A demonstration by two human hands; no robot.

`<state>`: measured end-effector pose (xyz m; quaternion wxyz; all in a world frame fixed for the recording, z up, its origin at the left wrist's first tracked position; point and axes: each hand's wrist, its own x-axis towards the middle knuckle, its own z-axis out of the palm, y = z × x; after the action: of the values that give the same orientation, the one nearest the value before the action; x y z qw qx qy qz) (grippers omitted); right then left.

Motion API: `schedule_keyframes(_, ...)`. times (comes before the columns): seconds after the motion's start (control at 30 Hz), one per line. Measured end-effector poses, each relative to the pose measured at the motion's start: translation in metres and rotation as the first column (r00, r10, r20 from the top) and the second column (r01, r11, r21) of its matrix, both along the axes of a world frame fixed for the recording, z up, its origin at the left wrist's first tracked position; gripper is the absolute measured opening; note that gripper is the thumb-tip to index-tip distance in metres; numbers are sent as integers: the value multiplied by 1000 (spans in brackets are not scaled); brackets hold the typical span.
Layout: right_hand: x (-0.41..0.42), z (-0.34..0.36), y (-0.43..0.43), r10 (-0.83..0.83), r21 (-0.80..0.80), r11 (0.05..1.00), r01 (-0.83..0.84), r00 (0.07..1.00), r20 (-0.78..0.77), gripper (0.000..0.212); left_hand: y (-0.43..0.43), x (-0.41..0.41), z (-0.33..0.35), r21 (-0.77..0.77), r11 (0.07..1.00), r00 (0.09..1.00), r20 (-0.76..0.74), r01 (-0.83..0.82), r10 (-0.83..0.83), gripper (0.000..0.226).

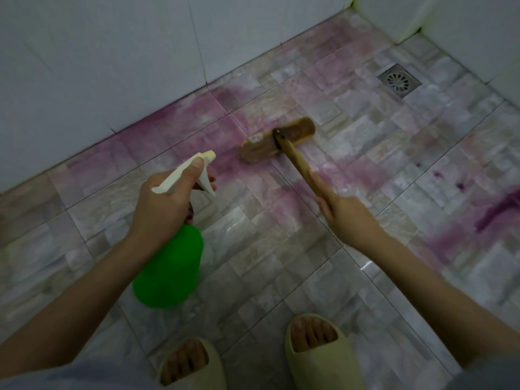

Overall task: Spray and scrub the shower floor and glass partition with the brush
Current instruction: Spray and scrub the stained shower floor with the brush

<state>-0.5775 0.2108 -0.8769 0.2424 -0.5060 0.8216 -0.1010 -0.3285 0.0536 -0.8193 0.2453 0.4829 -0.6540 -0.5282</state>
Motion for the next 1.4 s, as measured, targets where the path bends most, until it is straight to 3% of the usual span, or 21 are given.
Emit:
schedule_keyframes(0.2, 5, -6, -27, -26, -69, 996, 48, 956, 293, 59, -4, 8, 3, -2, 1000, 999, -25, -24, 24, 24)
schedule_keyframes(0.33, 3, -22, -63, -20, -158, 985, 67, 960, 279, 59, -11, 16, -2, -36, 999, 999, -22, -39, 38, 27)
schedule_keyframes(0.53, 25, 7, -4, -146, -128, 972, 196, 935, 324, 45, -14, 21, 1, -19, 996, 996, -37, -82, 82, 33)
schedule_keyframes(0.67, -5, -12, -53, -157, -181, 957, 225, 931, 329, 44, -8, 14, 2, -39, 996, 997, -4, -76, 76, 27)
schedule_keyframes(0.77, 0, -6, -4, -193, -192, 946, 262, 928, 319, 45, -4, 9, -1, -19, 998, 998, -17, -66, 66, 29)
schedule_keyframes(0.87, 21, 8, 57, -272, -131, 932, 338, 892, 361, 46, -1, 3, -1, -19, 998, 997, -41, -66, 66, 25)
schedule_keyframes(1.03, -21, 6, -9, -240, -103, 958, 266, 947, 216, 45, 5, -12, -5, -9, 1000, 999, -39, -2, 2, 34)
schedule_keyframes(1.1, -20, 28, 17, -217, -60, 971, 232, 958, 187, 43, 8, -17, -6, 5, 1000, 999, -42, 11, -11, 28)
schedule_keyframes(1.2, 2, 63, 80, -356, 101, 934, 342, 912, 203, 42, 12, -24, -1, 2, 999, 998, -53, 34, -34, 31)
schedule_keyframes(1.4, -34, 38, 25, -280, 20, 959, 284, 931, 235, 44, 17, -33, -3, 15, 996, 994, -60, 91, -90, 26)
